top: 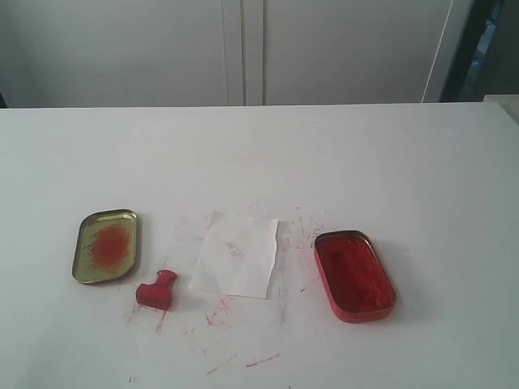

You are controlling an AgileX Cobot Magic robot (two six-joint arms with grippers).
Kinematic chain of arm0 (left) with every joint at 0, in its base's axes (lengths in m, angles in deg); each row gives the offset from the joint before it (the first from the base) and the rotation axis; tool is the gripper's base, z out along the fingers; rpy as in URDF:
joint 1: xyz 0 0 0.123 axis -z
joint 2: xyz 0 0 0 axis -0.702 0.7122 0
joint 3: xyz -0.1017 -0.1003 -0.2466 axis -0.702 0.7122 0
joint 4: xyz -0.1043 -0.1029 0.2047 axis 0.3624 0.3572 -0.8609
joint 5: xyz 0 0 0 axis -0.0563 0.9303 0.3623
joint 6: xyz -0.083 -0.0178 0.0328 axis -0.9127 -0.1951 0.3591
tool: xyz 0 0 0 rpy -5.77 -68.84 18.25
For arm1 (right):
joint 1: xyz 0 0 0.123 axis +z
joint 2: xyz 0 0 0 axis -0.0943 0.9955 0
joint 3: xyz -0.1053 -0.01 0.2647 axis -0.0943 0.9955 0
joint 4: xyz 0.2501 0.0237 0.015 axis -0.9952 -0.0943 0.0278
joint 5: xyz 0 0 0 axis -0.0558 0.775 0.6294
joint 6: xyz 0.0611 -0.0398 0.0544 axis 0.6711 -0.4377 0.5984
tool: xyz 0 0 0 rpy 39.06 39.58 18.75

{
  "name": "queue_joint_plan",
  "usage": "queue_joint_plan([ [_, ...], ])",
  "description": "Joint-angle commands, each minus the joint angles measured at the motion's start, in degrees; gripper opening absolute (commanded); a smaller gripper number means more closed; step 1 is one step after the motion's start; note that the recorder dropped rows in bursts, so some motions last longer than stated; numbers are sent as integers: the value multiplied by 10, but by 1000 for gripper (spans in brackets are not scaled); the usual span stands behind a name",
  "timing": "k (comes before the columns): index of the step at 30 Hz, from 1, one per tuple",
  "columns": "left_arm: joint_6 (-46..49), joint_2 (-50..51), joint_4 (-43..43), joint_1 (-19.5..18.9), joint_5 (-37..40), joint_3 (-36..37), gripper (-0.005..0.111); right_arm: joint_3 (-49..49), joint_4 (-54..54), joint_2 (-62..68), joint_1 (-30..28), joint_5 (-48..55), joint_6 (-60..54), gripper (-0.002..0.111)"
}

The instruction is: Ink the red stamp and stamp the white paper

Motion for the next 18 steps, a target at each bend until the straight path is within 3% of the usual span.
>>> queue_joint_plan([
  [1,-2,-2,0,4,-1,1,0,24,1,-9,-3,15,6,0],
  [9,-2,-2,0,4,-1,1,0,32,-16,-25,-3,17,6,0],
  [12,-2,-2,0,4,-1,1,0,35,-97,-28,-3,31,-3,0],
  [14,-2,-2,0,4,-1,1,0,41,-225,-28,-3,64,-74,0],
  [18,-2,-2,0,4,-1,1,0,44,-608,-29,-3,148,-385,0],
])
